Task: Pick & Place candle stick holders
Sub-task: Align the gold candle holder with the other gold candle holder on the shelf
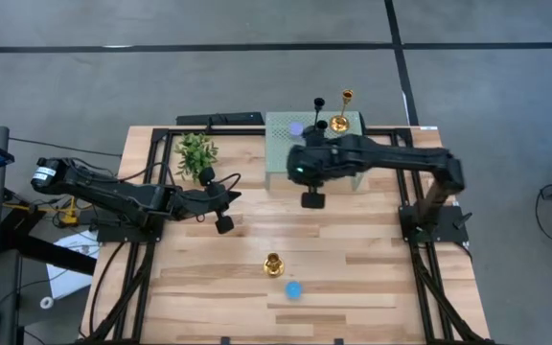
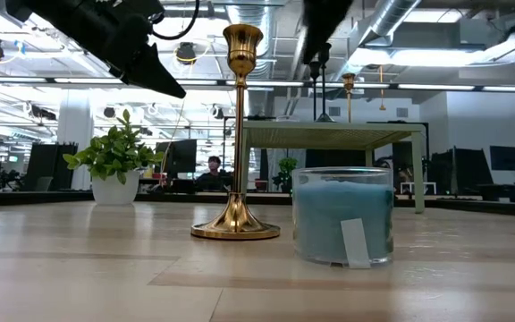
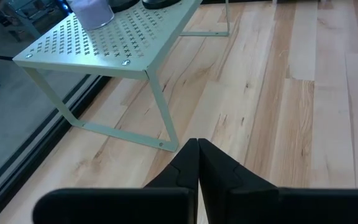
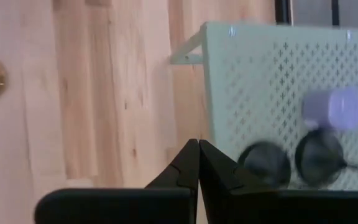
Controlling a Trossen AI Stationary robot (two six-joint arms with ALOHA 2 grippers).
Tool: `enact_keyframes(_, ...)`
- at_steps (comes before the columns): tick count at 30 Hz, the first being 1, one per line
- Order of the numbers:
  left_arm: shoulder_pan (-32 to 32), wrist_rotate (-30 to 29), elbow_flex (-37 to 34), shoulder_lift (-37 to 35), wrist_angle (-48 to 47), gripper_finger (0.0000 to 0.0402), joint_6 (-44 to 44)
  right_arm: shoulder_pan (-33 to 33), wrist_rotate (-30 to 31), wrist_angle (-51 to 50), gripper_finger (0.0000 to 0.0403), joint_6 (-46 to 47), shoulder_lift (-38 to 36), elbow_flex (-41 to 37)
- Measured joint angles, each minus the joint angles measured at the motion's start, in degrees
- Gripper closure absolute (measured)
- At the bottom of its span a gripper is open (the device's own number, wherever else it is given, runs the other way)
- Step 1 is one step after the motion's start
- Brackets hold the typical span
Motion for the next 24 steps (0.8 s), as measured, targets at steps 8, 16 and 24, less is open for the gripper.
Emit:
enact_keyframes(8, 0.0, 0.0, 0.0, 0.0, 0.0, 0.0396, 0.0, 5.8, 0.9, 15.1, 0.0403, 9.5, -17.0, -27.6)
enact_keyframes(16, 0.0, 0.0, 0.0, 0.0, 0.0, 0.0394, 0.0, 13.2, 0.8, 32.4, 0.0403, 20.4, -32.7, -51.6)
enact_keyframes(24, 0.0, 0.0, 0.0, 0.0, 0.0, 0.0394, 0.0, 21.1, 6.7, 52.6, 0.0403, 23.3, -41.9, -70.9)
